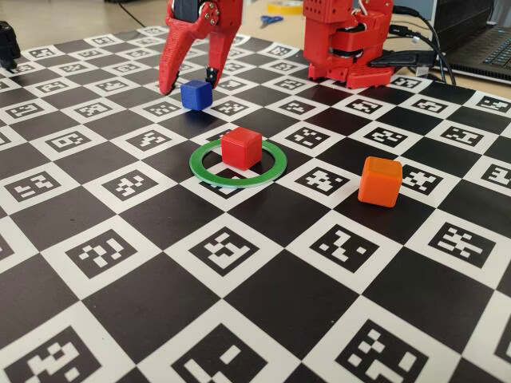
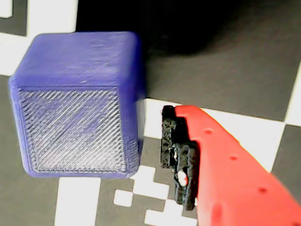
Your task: Grab the red cube then put it in the green circle then put the blue cube on top and finally the orange cube on top
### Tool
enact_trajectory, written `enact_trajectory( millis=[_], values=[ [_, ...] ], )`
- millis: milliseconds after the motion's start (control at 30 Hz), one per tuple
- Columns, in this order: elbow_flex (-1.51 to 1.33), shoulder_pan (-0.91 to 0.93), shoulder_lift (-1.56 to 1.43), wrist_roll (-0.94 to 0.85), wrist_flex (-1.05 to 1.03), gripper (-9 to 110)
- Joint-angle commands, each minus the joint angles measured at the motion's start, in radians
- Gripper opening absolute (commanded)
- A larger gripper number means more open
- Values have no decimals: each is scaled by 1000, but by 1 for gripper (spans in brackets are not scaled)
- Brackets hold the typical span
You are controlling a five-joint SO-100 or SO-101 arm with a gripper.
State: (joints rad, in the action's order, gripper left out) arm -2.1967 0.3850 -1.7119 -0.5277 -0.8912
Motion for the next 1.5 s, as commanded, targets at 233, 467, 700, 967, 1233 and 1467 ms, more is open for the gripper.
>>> enact_trajectory(
  millis=[233, 467, 700, 967, 1233, 1467],
  values=[
    [9, -9, 3, 3, 23, 45],
    [3, -8, 6, -2, 37, 44],
    [-3, -15, 9, -3, 44, 36],
    [-3, -18, 11, -2, 46, 25],
    [-3, -18, 12, -9, 46, 21],
    [-3, -21, 14, -17, 44, 18]
  ],
)
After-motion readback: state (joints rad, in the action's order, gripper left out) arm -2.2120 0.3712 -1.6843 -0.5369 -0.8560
